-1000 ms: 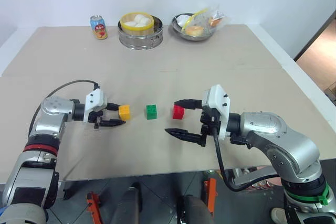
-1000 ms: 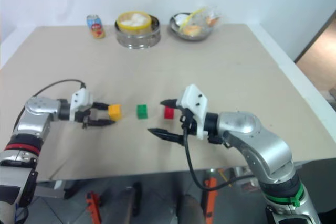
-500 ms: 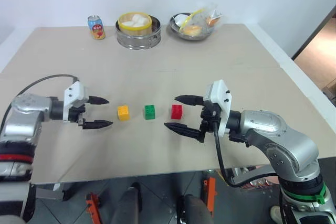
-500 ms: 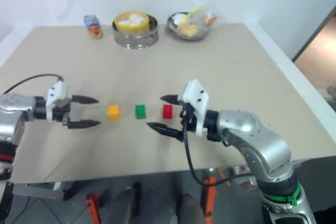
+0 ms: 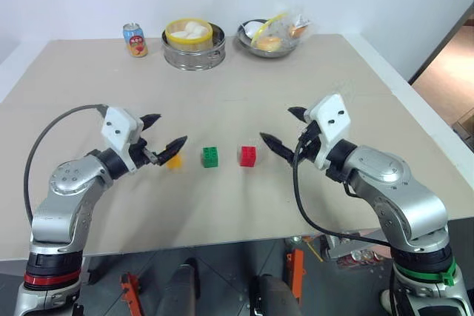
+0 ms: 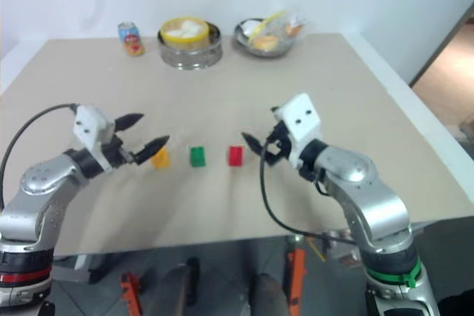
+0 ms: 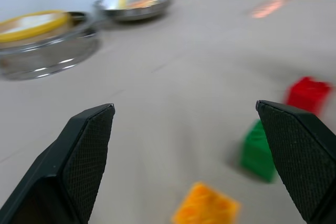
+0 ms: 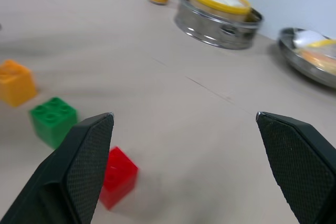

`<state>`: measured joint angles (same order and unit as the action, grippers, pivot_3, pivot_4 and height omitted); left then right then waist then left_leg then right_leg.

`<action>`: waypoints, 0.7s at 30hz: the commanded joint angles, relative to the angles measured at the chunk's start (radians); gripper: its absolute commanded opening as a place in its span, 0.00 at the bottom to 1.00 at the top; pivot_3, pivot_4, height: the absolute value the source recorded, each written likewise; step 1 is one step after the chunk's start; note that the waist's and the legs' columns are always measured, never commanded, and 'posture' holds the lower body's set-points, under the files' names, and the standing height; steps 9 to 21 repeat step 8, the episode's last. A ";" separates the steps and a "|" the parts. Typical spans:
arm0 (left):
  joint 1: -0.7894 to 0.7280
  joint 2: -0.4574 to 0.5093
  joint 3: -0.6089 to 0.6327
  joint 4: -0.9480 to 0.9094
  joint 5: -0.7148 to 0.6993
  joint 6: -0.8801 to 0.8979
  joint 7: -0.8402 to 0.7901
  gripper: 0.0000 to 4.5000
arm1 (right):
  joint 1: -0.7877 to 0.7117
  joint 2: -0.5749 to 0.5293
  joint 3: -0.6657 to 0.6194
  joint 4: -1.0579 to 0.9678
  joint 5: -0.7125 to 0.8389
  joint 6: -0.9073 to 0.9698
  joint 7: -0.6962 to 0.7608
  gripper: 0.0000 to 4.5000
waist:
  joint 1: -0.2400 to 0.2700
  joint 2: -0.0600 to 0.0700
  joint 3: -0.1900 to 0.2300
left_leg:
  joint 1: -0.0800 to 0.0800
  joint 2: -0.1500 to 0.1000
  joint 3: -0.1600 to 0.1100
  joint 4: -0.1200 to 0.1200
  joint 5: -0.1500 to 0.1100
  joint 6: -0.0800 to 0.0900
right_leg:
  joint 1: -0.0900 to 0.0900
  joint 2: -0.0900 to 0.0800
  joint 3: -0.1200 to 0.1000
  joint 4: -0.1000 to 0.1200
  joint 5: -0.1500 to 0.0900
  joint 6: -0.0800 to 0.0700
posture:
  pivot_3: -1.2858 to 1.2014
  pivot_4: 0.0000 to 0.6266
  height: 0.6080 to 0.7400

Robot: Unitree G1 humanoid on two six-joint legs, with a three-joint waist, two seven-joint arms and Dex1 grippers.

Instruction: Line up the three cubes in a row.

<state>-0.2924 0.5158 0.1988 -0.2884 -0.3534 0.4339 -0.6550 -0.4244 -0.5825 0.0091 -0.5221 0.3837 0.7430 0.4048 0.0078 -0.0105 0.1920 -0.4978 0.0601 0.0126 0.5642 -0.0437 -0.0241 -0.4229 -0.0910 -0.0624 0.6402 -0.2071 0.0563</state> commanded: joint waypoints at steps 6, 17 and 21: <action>-0.047 0.160 0.056 0.203 -0.040 -0.085 -0.175 0.99 | 0.080 -0.063 -0.116 -0.034 0.090 -0.003 0.119 1.00 | 0.000 0.000 0.000 | 0.000 0.000 0.003 0.000 -0.001 0.001 | -0.002 -0.002 0.001 0.000 0.000 0.000 | 0.52 0.24 1.00; -0.070 0.192 0.047 0.271 -0.021 -0.124 -0.210 0.99 | 0.089 -0.065 -0.124 -0.029 0.088 -0.008 0.121 1.00 | 0.000 0.000 0.000 | 0.000 0.001 0.004 0.000 -0.001 0.000 | -0.002 -0.002 0.000 0.000 0.000 0.000 | 0.52 0.24 1.00; -0.070 0.192 0.047 0.271 -0.021 -0.124 -0.210 0.99 | 0.089 -0.065 -0.124 -0.029 0.088 -0.008 0.121 1.00 | 0.000 0.000 0.000 | 0.000 0.001 0.004 0.000 -0.001 0.000 | -0.002 -0.002 0.000 0.000 0.000 0.000 | 0.52 0.24 1.00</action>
